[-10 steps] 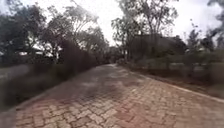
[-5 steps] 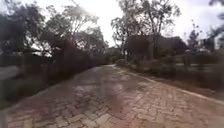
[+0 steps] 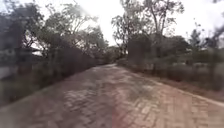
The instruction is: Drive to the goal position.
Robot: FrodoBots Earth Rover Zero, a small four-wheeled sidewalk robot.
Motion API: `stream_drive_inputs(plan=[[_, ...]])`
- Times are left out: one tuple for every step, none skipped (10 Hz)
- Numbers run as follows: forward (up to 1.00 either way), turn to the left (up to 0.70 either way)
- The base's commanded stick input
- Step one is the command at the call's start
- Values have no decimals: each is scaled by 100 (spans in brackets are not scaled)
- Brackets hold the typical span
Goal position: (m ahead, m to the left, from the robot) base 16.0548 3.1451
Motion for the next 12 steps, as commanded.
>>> stream_drive_inputs(plan=[[85, 0], [85, 0], [85, 0], [85, 0], [85, 0], [85, 0], [85, 0], [85, 0], [85, 0], [85, 0], [85, 0], [85, 0]])
